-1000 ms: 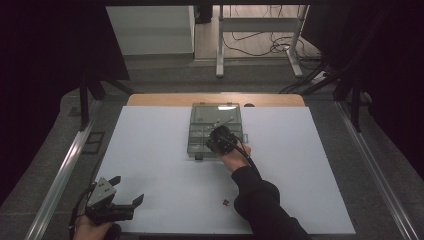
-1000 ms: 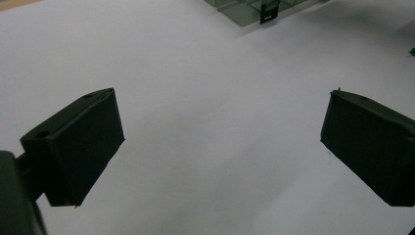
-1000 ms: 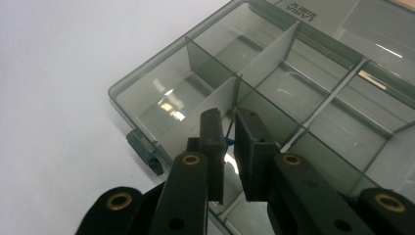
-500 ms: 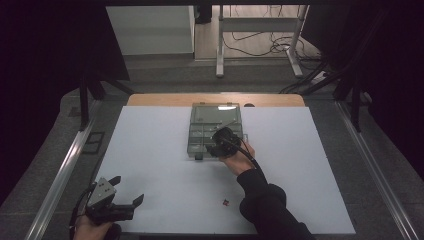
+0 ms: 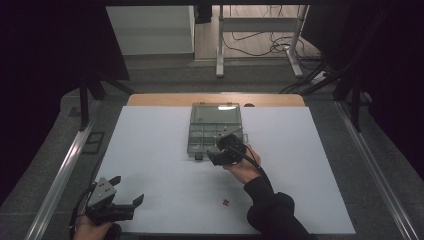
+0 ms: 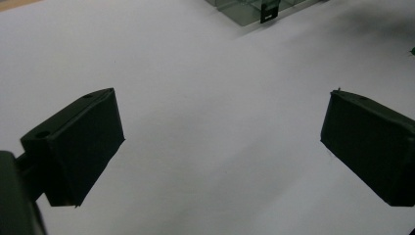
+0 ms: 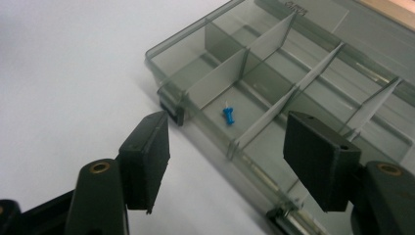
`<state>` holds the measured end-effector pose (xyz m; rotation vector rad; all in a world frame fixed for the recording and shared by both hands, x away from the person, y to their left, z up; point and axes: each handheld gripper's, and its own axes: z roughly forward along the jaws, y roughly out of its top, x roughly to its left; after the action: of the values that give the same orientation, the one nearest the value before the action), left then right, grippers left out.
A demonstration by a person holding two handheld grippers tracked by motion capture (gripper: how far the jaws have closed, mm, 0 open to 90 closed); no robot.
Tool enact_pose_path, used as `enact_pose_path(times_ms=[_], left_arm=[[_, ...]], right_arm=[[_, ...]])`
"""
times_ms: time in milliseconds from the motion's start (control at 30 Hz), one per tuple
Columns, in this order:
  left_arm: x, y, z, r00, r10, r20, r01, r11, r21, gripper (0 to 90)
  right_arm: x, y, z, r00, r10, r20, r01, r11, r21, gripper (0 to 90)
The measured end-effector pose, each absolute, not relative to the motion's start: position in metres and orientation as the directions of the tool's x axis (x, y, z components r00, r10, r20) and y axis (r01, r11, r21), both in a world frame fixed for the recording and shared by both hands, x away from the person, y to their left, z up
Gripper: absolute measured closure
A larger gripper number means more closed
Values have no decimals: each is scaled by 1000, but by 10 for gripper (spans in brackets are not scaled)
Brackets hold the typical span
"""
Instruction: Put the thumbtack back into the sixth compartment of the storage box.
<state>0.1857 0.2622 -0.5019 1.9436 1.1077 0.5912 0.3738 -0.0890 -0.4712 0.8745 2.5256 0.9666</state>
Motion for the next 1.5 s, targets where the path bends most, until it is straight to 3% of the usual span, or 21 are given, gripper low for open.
enact_pose_path(times_ms=[167, 800, 1133, 1500], left_arm=[[186, 262, -502, 507, 862, 9, 485, -294, 823, 28], [186, 262, -502, 507, 862, 9, 485, -294, 824, 28], [186, 262, -502, 509, 861, 9, 484, -295, 824, 28], [186, 262, -502, 510, 860, 10, 482, -295, 825, 28]], right_arm=[[366, -91, -471, -772, 629, -91, 416, 608, 676, 257], [341, -112, -477, -786, 616, -46, 458, 631, 626, 0], [321, -121, -479, -791, 608, -74, 458, 668, 586, 1], [296, -127, -485, -818, 573, -39, 458, 691, 560, 273]])
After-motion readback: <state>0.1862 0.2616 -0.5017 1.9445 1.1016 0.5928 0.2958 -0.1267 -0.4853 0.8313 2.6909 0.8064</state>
